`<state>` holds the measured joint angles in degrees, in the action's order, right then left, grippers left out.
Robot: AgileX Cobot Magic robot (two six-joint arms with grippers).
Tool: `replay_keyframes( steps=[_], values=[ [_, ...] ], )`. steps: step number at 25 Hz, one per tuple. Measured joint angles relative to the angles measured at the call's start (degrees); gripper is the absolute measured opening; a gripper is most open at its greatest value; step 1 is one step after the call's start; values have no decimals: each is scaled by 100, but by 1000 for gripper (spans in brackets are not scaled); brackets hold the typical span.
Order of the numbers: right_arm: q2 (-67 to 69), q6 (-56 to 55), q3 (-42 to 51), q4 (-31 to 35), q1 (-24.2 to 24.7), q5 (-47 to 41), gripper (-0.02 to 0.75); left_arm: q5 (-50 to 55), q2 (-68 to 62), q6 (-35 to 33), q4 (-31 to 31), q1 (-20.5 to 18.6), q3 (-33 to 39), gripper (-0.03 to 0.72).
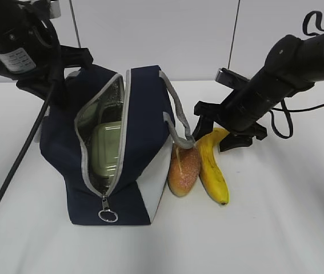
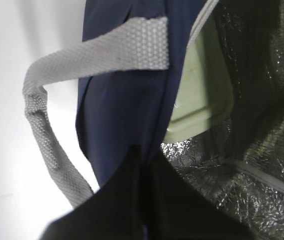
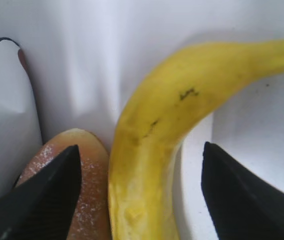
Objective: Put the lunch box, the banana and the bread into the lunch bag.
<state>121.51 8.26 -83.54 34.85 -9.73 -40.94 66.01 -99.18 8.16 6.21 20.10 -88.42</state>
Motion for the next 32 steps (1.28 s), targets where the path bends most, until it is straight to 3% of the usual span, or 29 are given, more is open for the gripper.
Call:
replay_keyframes(
  steps=[10,28,32],
  values=[
    [0,-39,-3,-188,-160,-13,496,-22,0,0,0,0,0,-3],
    [0,-48,-47,-395,-193,-264,480,-27,0,0,0,0,0,-3],
    [11,-48,-48,-395,-193,-352,418,-27,0,0,0,0,0,-3]
  ],
)
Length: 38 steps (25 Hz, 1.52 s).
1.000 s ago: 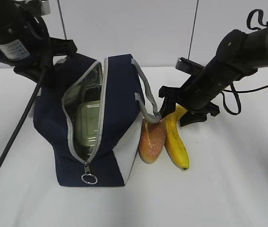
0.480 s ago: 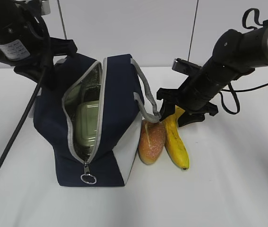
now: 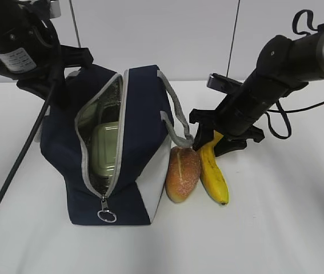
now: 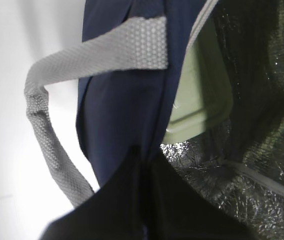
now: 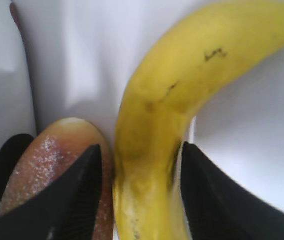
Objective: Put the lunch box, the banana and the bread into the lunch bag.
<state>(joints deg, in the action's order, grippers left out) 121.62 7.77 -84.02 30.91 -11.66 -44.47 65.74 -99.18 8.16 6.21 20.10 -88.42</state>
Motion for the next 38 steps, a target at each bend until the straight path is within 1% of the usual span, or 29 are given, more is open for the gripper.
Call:
replay_keyframes(
  steps=[3,5,8,11,15,20,21,23,25,27,30,32,34,38],
  values=[
    [78,0,0,0,0,-195,345,0,0,0,0,0,0,-3],
    [89,0,-11,0,0,-246,316,6,0,0,0,0,0,-3],
    [89,0,-61,-33,0,-320,311,6,0,0,0,0,0,-3],
    [65,-13,-205,-248,0,-497,309,6,0,0,0,0,0,-3],
    [-242,-213,-585,-937,0,-669,308,10,0,0,0,0,0,-3],
    [-791,-403,-1368,-2154,0,-1064,308,10,0,0,0,0,0,-3],
    [-892,-429,-1560,-2312,0,-1181,308,10,0,0,0,0,0,-3],
    [-1063,-450,-1908,-2385,0,-1413,308,10,0,0,0,0,0,-3],
    [-1209,-400,-2231,-2092,0,-1661,308,10,0,0,0,0,0,-3],
    [-1279,-77,-2461,-1457,0,-1959,307,10,0,0,0,0,0,-3],
    [-1288,685,-2565,-39,0,-2453,307,10,0,0,0,0,0,-3],
    [-1288,1062,-2565,832,0,-2594,307,10,0,0,0,0,0,-3],
    [-1288,1230,-2565,1476,-21,-2633,307,10,0,0,0,0,0,-3],
    [-1288,1353,-2565,2129,-61,-2637,307,10,0,0,0,0,0,-3]
  ],
)
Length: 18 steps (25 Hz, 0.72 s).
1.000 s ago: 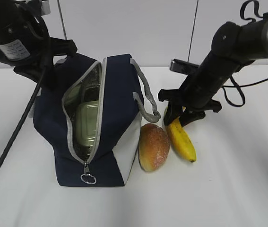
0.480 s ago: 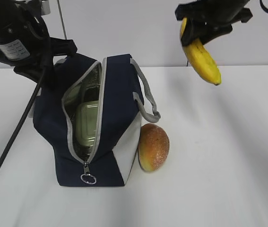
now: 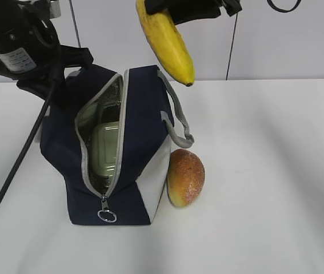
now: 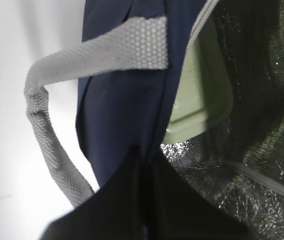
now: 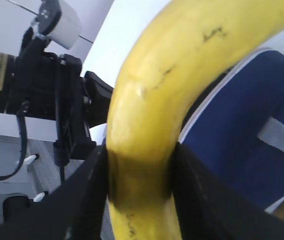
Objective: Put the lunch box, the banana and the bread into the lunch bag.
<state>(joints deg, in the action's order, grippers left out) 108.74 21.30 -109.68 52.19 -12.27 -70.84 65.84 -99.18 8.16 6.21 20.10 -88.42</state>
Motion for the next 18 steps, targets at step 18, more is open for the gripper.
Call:
replay_keyframes(
  steps=[18],
  values=[
    [685,77,-13,687,-824,1566,307,-10,0,0,5,0,0,-3]
  ],
)
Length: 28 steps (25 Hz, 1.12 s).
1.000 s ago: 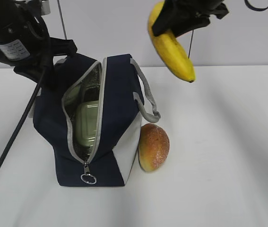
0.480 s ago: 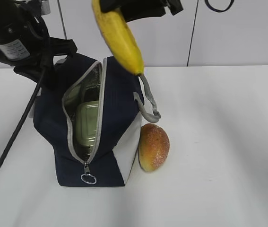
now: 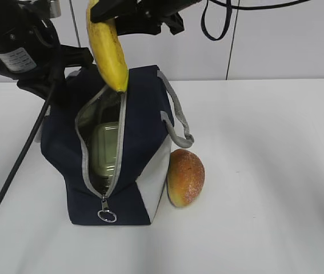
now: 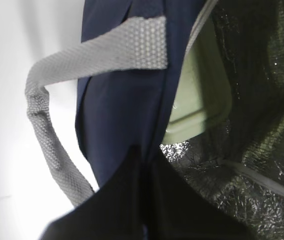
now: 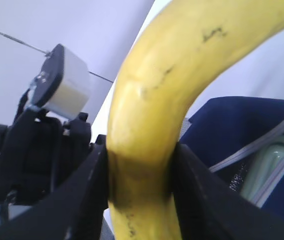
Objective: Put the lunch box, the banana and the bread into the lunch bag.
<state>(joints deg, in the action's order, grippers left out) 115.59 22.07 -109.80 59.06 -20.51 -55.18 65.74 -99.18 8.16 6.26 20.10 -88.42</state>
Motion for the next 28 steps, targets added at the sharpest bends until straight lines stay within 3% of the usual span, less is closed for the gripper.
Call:
replay_keyframes(
  steps=[13,23,28],
  values=[
    [492,10,0,201,-47,-6,307,-26,0,0,0,0,0,-3],
    [501,-520,0,-1095,-47,-898,307,-53,0,0,0,0,0,-3],
    [501,-556,0,-1274,-47,-1173,307,-60,0,0,0,0,0,-3]
  ],
)
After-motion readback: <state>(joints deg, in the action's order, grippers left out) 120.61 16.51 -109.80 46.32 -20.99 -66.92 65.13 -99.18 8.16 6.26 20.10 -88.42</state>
